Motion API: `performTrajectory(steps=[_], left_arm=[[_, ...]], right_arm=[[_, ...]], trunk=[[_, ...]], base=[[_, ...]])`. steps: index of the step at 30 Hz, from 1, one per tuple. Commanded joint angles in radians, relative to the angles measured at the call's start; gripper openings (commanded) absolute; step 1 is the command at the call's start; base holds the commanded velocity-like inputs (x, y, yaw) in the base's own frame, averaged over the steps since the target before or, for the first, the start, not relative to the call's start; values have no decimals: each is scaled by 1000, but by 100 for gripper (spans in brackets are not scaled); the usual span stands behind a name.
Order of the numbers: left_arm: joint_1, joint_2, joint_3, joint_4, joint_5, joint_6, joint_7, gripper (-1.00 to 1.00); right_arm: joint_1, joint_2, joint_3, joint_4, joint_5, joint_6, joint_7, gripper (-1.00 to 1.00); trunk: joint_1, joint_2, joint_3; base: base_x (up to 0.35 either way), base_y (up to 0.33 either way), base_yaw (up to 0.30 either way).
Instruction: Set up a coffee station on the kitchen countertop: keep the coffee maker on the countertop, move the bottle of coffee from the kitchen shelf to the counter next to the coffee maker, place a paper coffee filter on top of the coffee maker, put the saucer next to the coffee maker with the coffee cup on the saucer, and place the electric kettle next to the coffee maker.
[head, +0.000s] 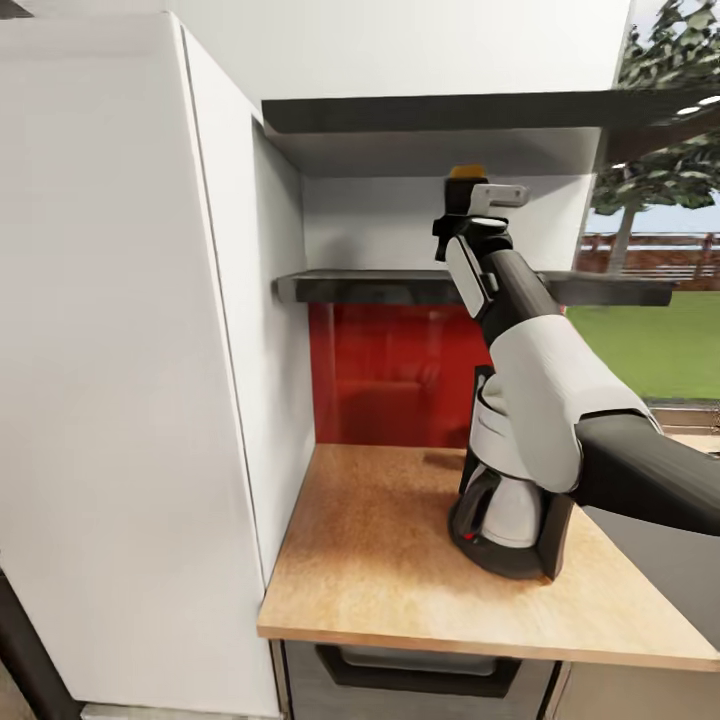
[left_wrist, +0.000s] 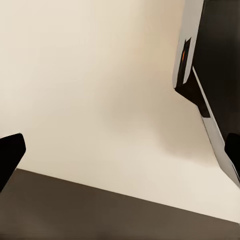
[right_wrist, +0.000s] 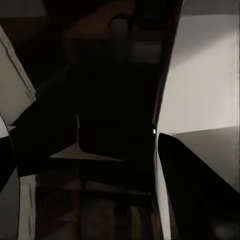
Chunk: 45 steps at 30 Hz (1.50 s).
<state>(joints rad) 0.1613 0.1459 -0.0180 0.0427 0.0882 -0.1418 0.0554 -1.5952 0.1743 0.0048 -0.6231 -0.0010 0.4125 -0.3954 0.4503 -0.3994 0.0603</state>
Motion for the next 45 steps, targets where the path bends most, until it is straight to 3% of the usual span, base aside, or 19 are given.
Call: performTrajectory(steps=[1,7,14,19,27,31,39,45], left_arm=[[0,0,-3,2,9,-5,0,100],[-1,2,-1,-1,9,-5,1,100],[-9,3,2,-11,8,-12,1,100],[-9,3,1,-13,7,-17,2,100],[-11,3,1,-14,7,-21,2,100],[-12,4,2,-14,7,-22,2,100],[-12,2,2,-14,7,-22,2,100],[-13,3,1,-14,7,-22,1,100]], right_arm=[[0,0,1,-1,-1,5,-4,-100],[0,0,0,-3,-1,4,109,-100],[0,0,0,-2,-1,3,155,-100],[0,0,0,-1,-1,3,302,-100],[1,0,1,3,-2,2,350,-100],[3,0,0,0,0,0,499,-100],[6,0,0,-20,-1,-1,567,-100],[8,0,0,-24,0,-1,760,-100]], trunk=[[0,-1,0],[0,-1,0],[0,-1,0],[0,-1,0],[0,-1,0],[0,-1,0],[0,-1,0],[0,-1,0]], base=[[-337,0,0],[-337,0,0],[-326,0,0],[-68,0,0],[-27,0,0],[-234,0,0],[-242,0,0],[-198,0,0]])
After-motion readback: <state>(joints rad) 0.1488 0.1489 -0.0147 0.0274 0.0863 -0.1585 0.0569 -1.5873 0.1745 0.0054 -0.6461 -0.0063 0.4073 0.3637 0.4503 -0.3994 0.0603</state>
